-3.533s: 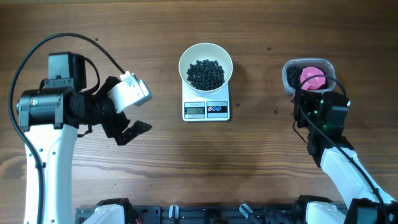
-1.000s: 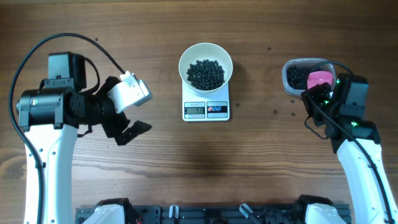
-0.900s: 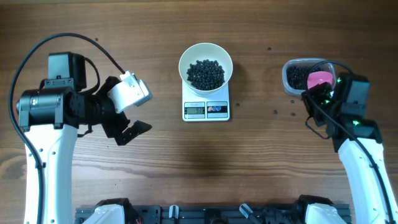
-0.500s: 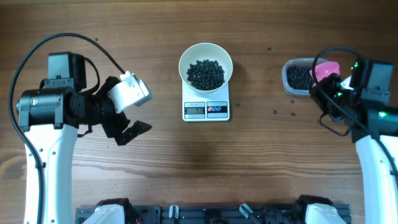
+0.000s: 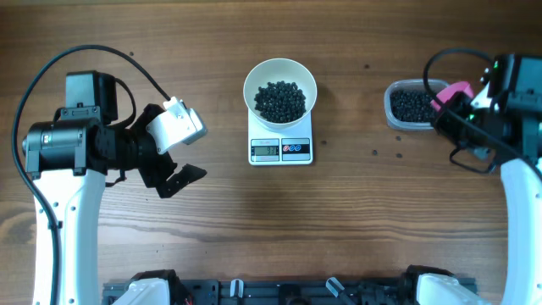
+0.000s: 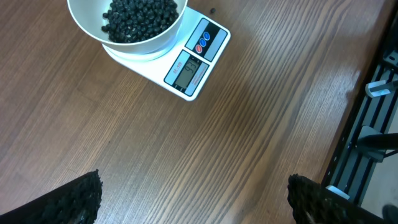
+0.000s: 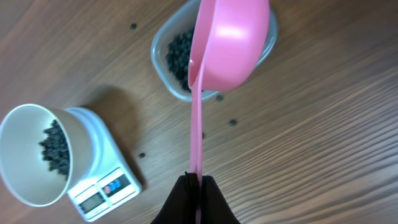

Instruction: Scoop item into bowl and weigh 150g on scale

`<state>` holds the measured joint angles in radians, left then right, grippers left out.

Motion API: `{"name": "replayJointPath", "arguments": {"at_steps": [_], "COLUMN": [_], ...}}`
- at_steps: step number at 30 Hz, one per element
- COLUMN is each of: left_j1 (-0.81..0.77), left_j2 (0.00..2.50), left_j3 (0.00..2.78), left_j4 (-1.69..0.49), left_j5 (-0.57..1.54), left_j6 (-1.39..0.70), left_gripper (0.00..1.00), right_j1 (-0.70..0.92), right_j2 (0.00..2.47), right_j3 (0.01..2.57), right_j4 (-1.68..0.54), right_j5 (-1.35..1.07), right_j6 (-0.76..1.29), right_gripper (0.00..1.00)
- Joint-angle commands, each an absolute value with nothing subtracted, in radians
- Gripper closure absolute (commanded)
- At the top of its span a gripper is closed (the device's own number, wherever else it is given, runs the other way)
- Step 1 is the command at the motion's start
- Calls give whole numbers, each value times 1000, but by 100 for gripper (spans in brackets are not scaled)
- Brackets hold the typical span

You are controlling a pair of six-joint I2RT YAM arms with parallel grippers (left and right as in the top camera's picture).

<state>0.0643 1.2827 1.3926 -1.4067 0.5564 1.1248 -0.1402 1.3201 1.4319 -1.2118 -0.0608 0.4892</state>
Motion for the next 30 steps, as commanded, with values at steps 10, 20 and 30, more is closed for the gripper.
{"name": "replayJointPath", "arguments": {"at_steps": [10, 20, 30], "left_j1": [68, 68, 68], "left_j2": [1273, 1273, 1273], "left_j3": [1412, 1412, 1412], "left_j4": [-1407, -1407, -1407], "left_j5": [578, 578, 578], "left_j6": [1145, 1145, 1145], "left_gripper": [0, 0, 0], "right_j1": [-123, -5, 16], "right_j2": [1633, 1766, 1819], "right_j3": [1606, 1606, 1604], "right_j4": [-1320, -1235, -1302], "right_j5": [119, 304, 345], "right_j6": [88, -96, -157], "right_gripper": [96, 95, 96]}}
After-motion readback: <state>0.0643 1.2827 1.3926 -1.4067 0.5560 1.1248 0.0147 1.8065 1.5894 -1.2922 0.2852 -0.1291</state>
